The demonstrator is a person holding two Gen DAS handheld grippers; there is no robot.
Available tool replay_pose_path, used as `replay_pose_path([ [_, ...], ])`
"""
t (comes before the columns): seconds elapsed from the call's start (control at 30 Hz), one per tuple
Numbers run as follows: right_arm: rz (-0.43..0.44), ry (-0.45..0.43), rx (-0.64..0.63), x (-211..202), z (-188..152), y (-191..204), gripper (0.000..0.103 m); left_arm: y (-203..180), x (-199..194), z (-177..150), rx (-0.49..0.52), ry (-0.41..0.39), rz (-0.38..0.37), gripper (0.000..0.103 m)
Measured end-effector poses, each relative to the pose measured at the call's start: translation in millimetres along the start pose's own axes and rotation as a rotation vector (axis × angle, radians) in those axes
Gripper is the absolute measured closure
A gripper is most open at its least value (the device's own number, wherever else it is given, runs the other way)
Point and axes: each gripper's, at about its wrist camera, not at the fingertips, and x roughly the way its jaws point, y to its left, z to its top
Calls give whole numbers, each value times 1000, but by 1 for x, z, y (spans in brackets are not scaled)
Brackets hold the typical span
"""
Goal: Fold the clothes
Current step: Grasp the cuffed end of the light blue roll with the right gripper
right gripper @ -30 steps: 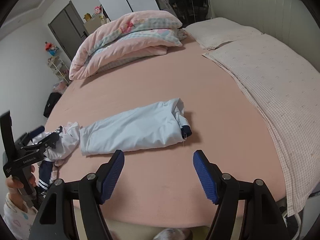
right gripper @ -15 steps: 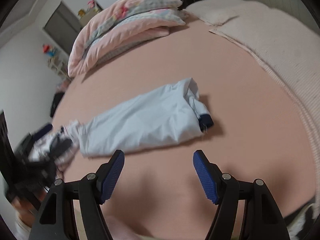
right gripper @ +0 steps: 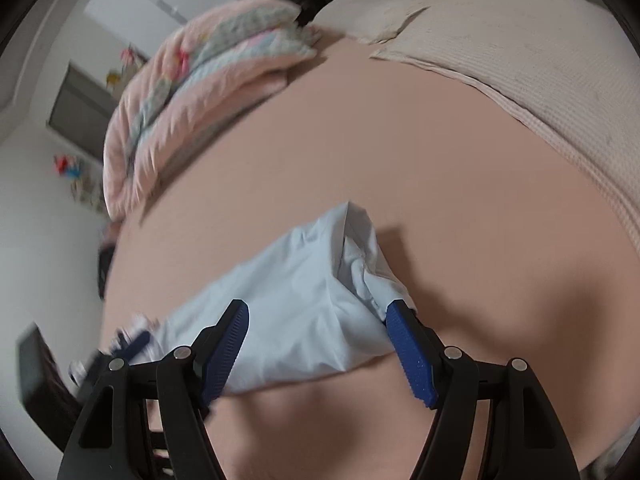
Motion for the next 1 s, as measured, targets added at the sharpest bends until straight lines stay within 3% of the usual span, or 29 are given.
replay_pose_path([
  [0.13, 8, 24, 62, 5, -12, -17, 32, -16, 12, -4, 28, 16, -14, 0],
  [0.23, 25, 66, 189, 16, -21, -45, 32, -31, 18, -8, 73, 25, 6, 0],
  [0.37, 102, 71, 302, 20, -33, -67, 32, -47, 23, -13, 81, 42, 2, 0],
  [0.6, 232, 105, 333, 45, -41, -60, 32, -59, 28, -17, 97, 29, 17, 0],
  [0.77, 233, 118, 329, 63, -34, -53, 32, -62, 32, -18, 130, 12, 55, 0],
  [1.0, 292, 77, 467, 75, -32, -69, 32, -62, 33, -19, 118, -9, 74, 0],
])
